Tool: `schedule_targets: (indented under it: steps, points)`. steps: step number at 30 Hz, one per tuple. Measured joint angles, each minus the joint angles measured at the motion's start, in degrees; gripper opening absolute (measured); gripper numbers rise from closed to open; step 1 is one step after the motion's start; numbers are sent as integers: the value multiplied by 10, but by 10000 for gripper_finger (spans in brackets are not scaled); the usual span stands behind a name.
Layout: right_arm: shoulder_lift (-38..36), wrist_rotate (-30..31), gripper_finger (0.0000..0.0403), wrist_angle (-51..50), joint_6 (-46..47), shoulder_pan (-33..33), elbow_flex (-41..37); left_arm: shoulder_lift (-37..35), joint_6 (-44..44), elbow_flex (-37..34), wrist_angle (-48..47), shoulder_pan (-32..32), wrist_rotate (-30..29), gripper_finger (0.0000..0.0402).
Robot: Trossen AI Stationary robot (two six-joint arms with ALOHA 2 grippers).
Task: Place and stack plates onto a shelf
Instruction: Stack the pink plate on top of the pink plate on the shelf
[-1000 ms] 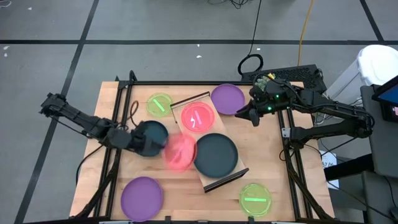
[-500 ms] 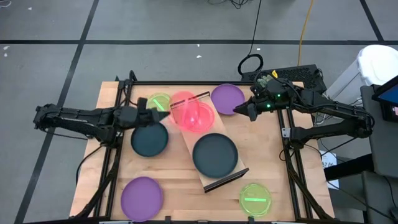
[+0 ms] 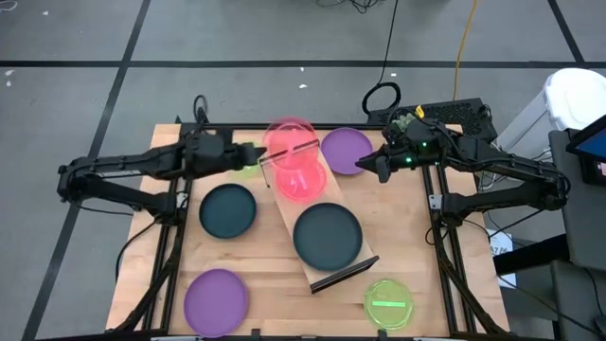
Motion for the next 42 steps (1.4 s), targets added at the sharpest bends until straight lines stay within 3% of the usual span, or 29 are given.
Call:
schedule_targets:
  steps: [13,42]
  points:
    - [0,0,121,-19,-41,0,0,102,-42,34,-19,22,22,3]
    - [0,-1,121,-40,-100,-4,0,166,-108,33,-65,-6,37,3]
